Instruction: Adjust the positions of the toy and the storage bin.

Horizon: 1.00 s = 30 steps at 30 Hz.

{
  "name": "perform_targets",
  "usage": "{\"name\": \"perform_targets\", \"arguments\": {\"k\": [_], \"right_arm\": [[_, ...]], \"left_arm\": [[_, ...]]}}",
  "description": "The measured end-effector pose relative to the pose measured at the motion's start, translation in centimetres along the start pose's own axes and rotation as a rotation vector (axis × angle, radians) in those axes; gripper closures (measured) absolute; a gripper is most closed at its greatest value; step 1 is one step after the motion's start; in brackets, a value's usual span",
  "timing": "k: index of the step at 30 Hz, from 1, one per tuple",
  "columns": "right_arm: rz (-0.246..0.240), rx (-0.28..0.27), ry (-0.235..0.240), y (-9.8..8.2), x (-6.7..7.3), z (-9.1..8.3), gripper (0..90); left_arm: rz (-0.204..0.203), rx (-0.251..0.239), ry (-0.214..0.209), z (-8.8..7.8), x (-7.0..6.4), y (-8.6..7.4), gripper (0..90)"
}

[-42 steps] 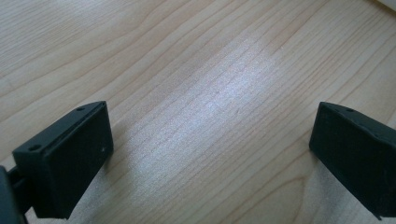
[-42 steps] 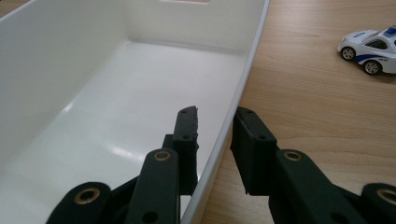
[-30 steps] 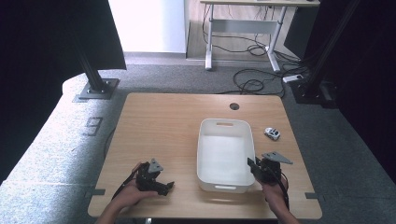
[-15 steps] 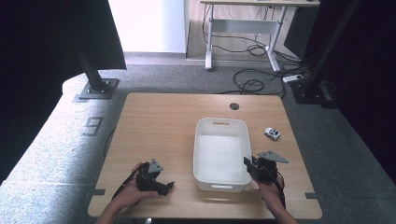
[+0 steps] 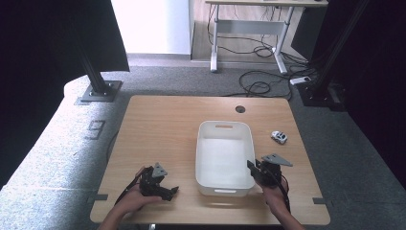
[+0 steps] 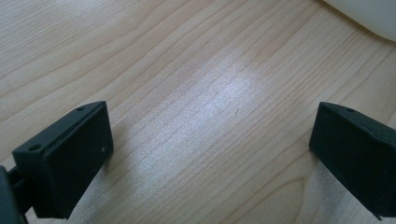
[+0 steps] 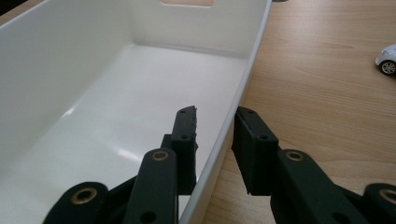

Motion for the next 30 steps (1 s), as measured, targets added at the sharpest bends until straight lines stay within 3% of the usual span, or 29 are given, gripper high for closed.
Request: {"name": "perform_targets", "arguments": {"k": [30], "right_arm": [[-0.010,-0.006,0.011,0.32,0.29,0.40,69.7]], "left_arm": [[-0.003,0.000,0.002,0.01,-0.05,0.02,0.0]]}}
Point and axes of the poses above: each handheld gripper's, and its own axes: z roughly forward along the jaws, y roughly out of its top, x roughly to its left, the point moved 3 cm from there along z, roughly forward along the jaws, and after that the axes turned 12 degrees about x, right-handed, at the moved point
